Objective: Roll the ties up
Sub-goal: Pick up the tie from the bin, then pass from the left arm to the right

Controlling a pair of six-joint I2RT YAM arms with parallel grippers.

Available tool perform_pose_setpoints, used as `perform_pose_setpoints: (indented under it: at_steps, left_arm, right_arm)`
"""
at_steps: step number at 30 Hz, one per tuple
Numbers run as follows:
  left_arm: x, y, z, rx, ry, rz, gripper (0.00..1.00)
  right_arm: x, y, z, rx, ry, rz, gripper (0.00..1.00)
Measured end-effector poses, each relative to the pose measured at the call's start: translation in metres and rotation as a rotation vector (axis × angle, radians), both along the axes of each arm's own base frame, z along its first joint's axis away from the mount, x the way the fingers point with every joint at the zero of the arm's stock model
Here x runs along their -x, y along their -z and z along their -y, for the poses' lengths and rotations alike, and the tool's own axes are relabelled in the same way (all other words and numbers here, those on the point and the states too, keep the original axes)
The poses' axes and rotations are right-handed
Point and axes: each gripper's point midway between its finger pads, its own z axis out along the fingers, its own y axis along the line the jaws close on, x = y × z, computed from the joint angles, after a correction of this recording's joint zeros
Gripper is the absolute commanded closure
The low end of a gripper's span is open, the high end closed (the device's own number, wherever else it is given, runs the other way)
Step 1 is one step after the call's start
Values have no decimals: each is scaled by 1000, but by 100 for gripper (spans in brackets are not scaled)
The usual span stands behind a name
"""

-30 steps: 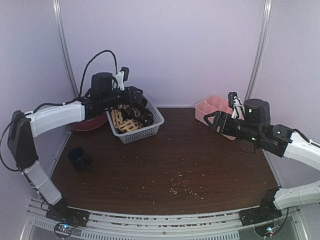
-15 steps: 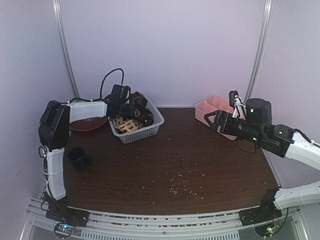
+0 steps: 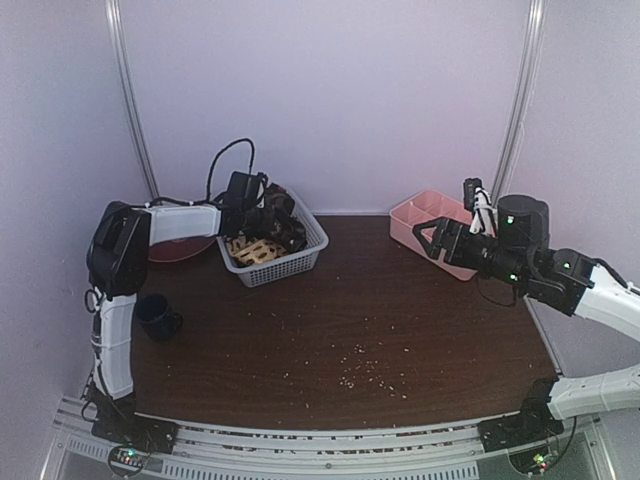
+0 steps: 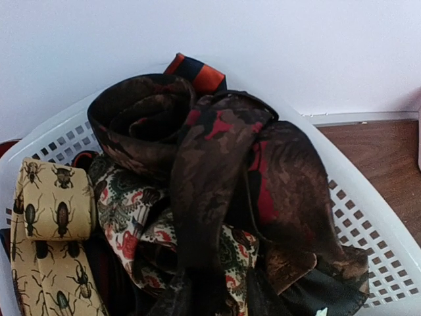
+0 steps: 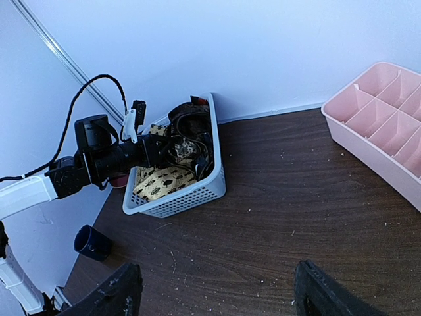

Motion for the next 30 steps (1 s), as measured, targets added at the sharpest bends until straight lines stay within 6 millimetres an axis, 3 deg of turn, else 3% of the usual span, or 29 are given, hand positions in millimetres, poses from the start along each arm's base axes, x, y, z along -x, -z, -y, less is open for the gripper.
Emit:
perform_pose_setpoints:
  at_steps: [3, 9, 12, 16, 21, 30]
  left_arm:
    - [-1, 6, -1, -5, -2, -8, 100]
    - [3, 3, 2, 13, 25, -6, 100]
    - [23, -6, 8, 73, 84, -24, 100]
    - [59, -50, 24, 236, 213, -7, 100]
    - [113, -130, 49, 449, 426, 68, 100]
    - [213, -216, 85, 671, 767, 74, 100]
  right_arm:
    - [1, -1, 2, 1, 4, 1, 19]
    - [2, -3, 4, 0, 9, 7, 19]
    - [2, -4, 5, 8, 11, 15, 20]
    - [0, -5, 5, 15, 11, 40, 21]
    - [-1, -5, -6, 47, -17, 83, 21]
    - [12, -15, -75, 155, -179, 311, 25]
